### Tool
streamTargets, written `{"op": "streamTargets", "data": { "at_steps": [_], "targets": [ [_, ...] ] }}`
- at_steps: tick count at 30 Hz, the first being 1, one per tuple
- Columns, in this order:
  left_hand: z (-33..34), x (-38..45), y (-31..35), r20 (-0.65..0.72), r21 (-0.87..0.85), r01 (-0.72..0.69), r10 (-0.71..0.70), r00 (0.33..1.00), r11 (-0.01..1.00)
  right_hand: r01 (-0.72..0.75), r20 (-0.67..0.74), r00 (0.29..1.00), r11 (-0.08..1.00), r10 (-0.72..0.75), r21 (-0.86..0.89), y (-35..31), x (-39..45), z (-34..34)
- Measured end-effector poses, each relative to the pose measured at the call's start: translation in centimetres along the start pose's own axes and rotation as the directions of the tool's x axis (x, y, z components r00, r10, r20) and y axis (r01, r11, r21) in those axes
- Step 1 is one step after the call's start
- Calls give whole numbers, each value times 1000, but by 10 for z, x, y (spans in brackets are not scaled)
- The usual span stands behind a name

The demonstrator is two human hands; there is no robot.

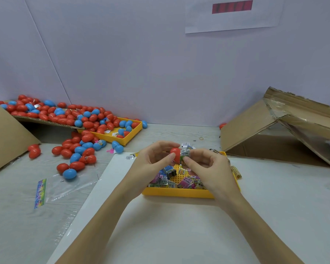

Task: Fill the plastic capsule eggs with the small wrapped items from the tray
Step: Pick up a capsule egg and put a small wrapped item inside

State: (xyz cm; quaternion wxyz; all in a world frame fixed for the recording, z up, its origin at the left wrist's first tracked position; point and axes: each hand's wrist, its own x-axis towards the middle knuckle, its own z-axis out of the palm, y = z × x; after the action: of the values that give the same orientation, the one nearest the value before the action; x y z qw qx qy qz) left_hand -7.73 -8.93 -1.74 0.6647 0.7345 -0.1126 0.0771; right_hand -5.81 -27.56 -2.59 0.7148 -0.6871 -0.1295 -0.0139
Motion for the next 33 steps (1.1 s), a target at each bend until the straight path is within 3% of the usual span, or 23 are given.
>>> {"op": "streamTargets", "data": {
  "at_steps": [10,23,29,33],
  "targets": [
    [2,0,0,-34,9,2,-2,999,1000,-136,-49,987,965,150,222,4,-2,5],
    [5,0,-1,-85,14,-18,19,996,1000,-142,8,990,964,144,226,-4,-9,10],
    [7,-1,-4,-53,38,-126,128,990,991,-200,9,978,928,208,315,-7,-6,8],
    [6,-1,-7,-61,207,-261,279,958,943,-348,192,937,843,293,410,-9,-5,3]
  ]
}}
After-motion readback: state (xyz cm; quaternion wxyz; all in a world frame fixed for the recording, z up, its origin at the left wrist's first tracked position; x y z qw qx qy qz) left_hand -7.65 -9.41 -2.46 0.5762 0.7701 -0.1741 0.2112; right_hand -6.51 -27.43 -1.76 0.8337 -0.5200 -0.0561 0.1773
